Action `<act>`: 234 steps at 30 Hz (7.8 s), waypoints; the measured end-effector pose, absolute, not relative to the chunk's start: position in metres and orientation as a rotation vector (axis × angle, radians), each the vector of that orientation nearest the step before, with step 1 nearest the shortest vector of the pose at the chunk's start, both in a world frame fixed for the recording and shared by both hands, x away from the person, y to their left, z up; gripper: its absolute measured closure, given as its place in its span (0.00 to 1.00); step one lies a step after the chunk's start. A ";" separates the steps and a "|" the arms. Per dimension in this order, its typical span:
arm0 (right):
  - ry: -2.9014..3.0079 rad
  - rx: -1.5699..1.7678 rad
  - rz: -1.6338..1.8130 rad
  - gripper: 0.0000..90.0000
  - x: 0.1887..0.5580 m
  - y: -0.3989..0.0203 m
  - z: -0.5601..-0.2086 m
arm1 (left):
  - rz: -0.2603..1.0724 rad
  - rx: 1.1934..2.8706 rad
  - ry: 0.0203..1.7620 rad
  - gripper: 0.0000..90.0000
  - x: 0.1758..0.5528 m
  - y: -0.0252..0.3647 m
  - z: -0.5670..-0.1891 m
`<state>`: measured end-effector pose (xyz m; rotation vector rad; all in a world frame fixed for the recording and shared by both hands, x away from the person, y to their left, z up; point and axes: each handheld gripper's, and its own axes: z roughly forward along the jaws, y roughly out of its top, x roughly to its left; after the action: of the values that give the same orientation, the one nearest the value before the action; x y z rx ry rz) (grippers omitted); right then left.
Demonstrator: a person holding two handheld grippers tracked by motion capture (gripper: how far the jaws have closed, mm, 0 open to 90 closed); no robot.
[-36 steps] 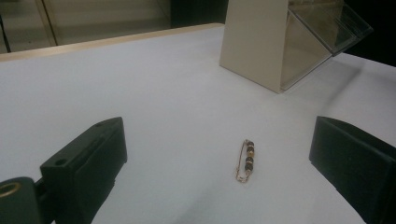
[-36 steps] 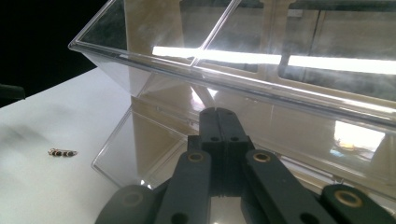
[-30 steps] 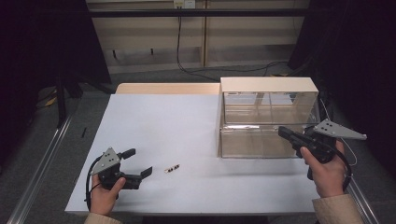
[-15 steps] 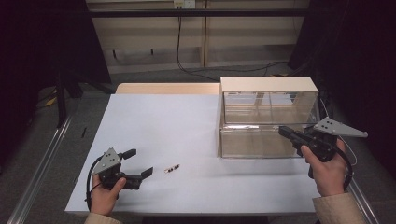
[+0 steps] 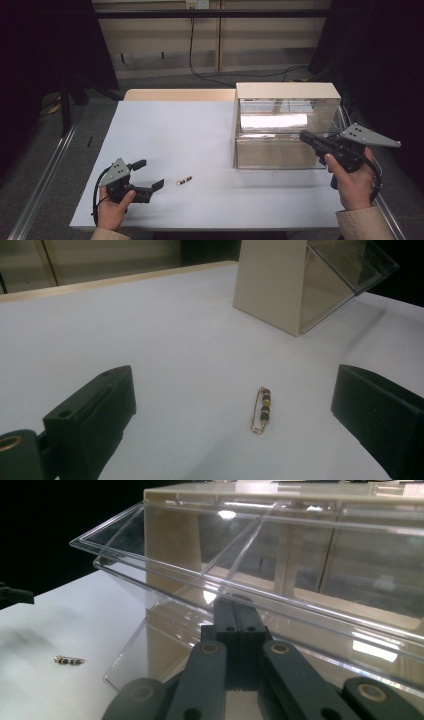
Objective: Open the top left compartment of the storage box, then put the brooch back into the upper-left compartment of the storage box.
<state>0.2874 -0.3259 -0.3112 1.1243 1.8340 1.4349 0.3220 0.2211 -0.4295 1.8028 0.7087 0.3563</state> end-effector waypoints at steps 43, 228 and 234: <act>1.837 1.070 1.405 1.00 0.302 -0.328 -0.254 | 0.313 1.819 0.699 0.04 0.323 0.218 -0.430; 1.859 1.104 1.386 1.00 0.343 -0.322 -0.248 | -0.122 2.151 0.648 0.94 0.385 0.121 -0.368; 1.866 1.102 1.392 1.00 0.346 -0.322 -0.251 | -0.128 2.164 0.644 0.94 0.387 0.117 -0.364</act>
<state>0.3461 -0.3223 -0.2508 1.1015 1.8664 1.3922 0.3872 0.1168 -0.3640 2.1644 0.6436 -0.1278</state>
